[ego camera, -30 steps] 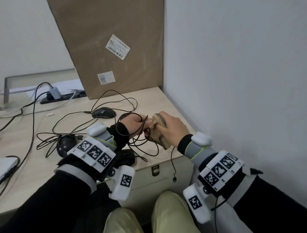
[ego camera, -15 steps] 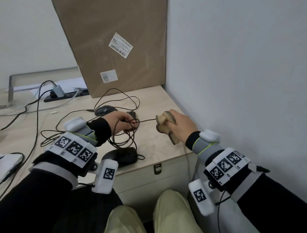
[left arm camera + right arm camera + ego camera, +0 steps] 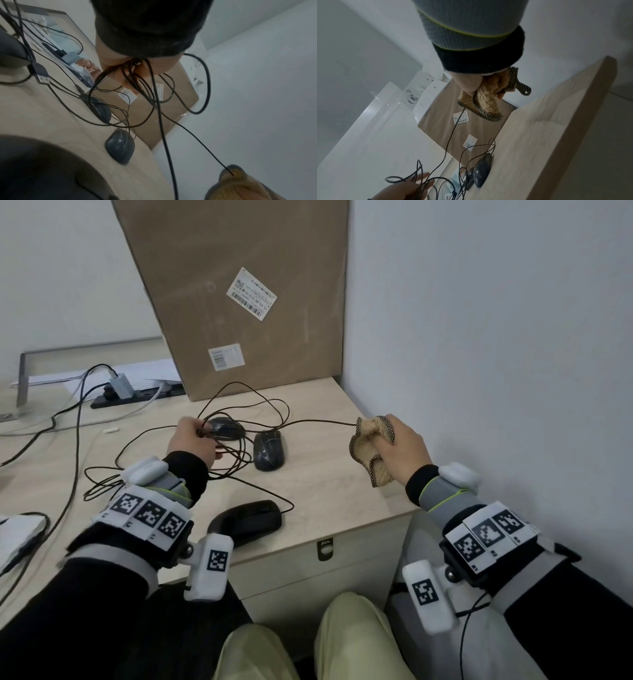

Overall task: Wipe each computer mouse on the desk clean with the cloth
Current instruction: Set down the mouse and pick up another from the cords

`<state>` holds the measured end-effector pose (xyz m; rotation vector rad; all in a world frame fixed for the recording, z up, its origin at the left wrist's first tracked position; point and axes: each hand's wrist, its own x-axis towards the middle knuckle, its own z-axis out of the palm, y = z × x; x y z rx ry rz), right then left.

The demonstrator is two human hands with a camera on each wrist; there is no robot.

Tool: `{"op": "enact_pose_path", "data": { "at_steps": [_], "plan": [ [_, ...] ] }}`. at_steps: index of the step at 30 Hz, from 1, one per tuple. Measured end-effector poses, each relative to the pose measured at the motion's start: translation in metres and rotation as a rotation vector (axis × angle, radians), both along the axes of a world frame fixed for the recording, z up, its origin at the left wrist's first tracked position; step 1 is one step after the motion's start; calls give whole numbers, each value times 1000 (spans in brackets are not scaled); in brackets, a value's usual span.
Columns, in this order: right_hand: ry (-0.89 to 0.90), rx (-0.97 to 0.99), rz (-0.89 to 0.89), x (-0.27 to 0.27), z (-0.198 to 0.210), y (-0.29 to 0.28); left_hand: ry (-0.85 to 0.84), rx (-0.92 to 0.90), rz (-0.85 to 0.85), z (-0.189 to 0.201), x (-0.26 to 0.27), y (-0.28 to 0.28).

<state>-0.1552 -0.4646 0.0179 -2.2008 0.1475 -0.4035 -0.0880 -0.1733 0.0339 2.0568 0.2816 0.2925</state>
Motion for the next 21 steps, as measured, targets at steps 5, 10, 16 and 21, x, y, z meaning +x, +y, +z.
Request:
{"op": "enact_pose_path", "data": {
  "at_steps": [5,10,16,21],
  "plan": [
    [-9,58,-24,0,-1,14,-217,105,-245,2,-12,-28],
    [-60,49,83,-4,1,42,-126,108,-483,4,-31,-72],
    [-26,-53,337,-16,3,62,51,-249,-527,0,-27,-94],
    [22,-132,340,-16,-1,58,60,-565,-437,-1,-22,-87]
  ]
}}
